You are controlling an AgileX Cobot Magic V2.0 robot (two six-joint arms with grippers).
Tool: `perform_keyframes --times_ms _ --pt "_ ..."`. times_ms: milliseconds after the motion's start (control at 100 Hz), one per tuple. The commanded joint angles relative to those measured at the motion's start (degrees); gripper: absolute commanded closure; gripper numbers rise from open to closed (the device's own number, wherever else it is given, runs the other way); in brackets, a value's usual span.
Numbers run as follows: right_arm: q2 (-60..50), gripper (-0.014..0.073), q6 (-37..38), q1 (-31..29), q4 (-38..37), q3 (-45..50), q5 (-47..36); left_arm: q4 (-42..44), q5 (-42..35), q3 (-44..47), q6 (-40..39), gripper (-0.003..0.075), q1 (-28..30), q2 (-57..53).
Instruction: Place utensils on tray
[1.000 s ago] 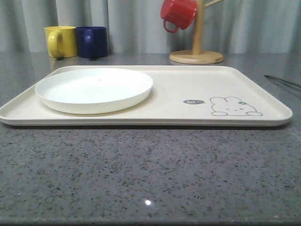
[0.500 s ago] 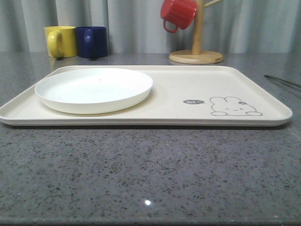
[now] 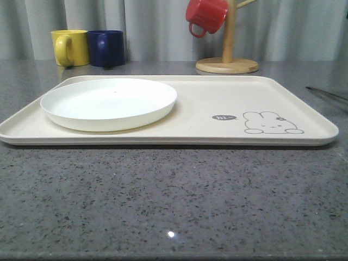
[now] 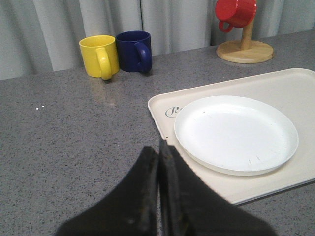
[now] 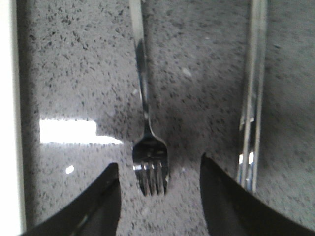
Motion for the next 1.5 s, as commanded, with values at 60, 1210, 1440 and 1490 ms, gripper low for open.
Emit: perform_keyframes --times_ms 60,1210,1440,1490 --pt "3.7 0.021 -1.1 0.6 0.3 -6.4 1.6 -0.4 -4.1 -1.4 0.0 0.0739 -0.4 0.4" --pt "5.2 0.0661 -1.7 7.3 3.1 -19.0 4.9 -0.4 -4.1 -1.4 0.0 0.0739 -0.4 0.4" --pt "6.0 0.0661 5.2 17.4 3.9 -20.7 4.0 -0.4 -4.1 -1.4 0.0 0.0739 -0.4 0.4" --pt "6.7 0.0661 9.0 18.9 4.6 -20.7 3.5 -0.4 -4.1 -1.4 0.0 0.0739 -0.4 0.4"
